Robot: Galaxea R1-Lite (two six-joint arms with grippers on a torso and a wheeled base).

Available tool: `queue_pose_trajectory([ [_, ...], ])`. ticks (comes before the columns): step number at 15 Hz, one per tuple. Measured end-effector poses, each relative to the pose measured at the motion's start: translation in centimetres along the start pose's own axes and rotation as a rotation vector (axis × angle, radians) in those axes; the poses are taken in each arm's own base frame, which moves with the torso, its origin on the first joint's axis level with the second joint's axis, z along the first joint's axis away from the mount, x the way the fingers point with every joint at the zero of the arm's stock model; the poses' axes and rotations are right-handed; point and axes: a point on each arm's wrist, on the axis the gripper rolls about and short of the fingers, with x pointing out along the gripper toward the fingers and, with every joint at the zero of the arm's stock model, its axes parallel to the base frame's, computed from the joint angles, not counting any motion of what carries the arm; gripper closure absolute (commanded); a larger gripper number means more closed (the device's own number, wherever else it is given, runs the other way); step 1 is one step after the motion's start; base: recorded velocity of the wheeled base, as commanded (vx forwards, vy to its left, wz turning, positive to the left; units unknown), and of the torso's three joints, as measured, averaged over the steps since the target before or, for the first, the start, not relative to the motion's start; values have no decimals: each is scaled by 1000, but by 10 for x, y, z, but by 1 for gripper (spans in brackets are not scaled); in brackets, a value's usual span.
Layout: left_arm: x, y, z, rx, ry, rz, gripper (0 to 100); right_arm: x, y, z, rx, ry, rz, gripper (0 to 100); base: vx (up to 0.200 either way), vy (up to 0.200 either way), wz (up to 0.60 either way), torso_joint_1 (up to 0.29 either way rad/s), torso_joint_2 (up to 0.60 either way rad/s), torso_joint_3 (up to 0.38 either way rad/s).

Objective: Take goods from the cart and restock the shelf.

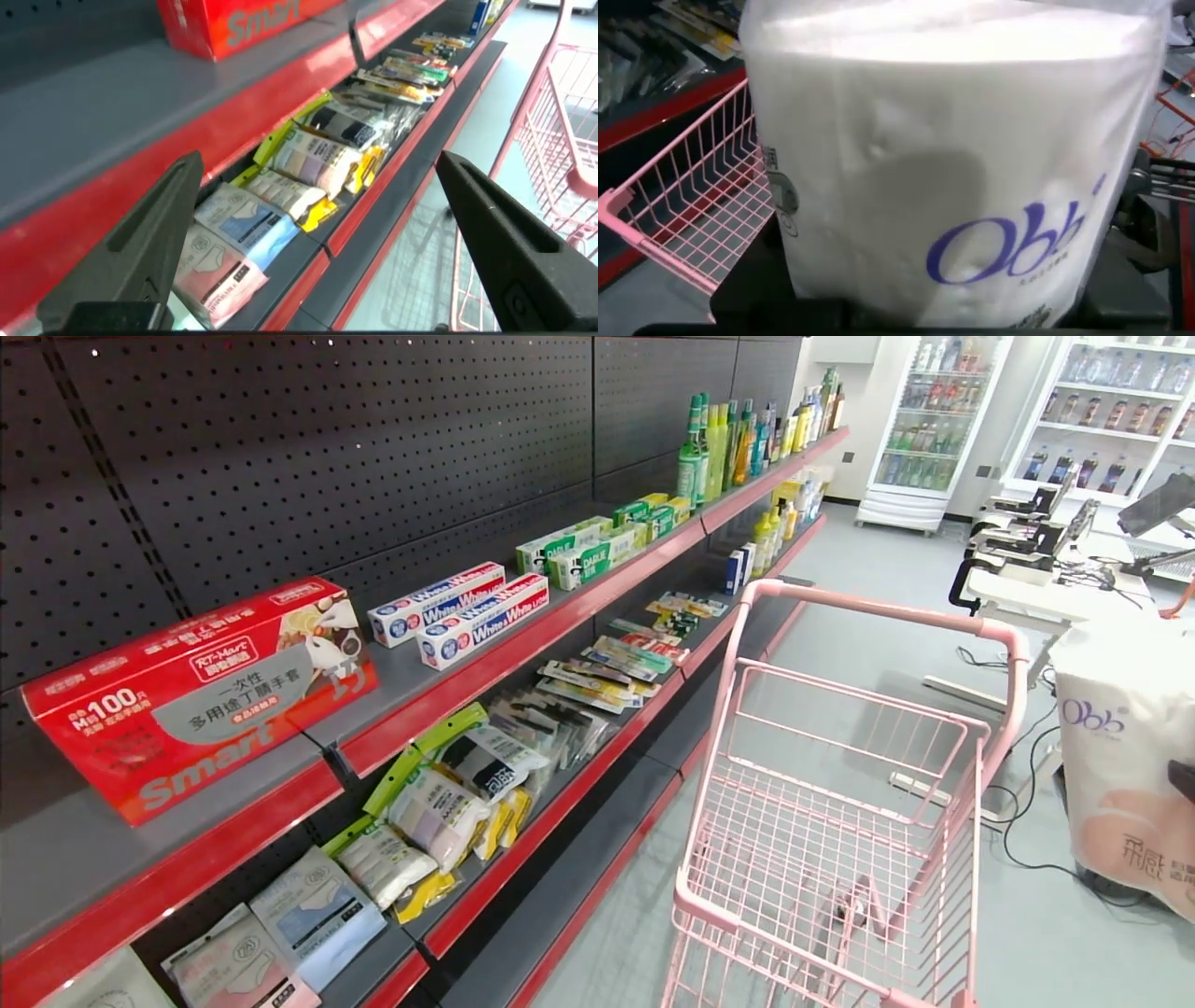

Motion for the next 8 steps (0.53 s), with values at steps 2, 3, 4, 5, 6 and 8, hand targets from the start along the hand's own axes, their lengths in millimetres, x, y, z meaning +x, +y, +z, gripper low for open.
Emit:
queue_pose_trajectory([
  [2, 0, 0, 0, 0, 0, 0, 0, -3, -2, 0, -8, -9, -23, 100, 0, 0, 0, 234, -518, -281],
  [3, 0, 0, 0, 0, 0, 1, 0, -4, -3, 0, -12, -11, -33, 100, 0, 0, 0, 203, -427, -232],
  [4, 0, 0, 0, 0, 0, 0, 0, -5, -4, 0, -14, -9, -41, 100, 0, 0, 0, 203, -403, -217],
  [5, 0, 0, 0, 0, 0, 0, 0, -5, -4, -1, -20, -8, -45, 100, 0, 0, 0, 183, -393, -212],
  [6, 0, 0, 0, 0, 0, 0, 0, -5, -4, -2, -24, -4, -46, 100, 0, 0, 0, 178, -373, -203],
  [8, 0, 0, 0, 0, 0, 0, 0, -5, -3, -4, -28, 0, -46, 100, 0, 0, 0, 181, -373, -200],
])
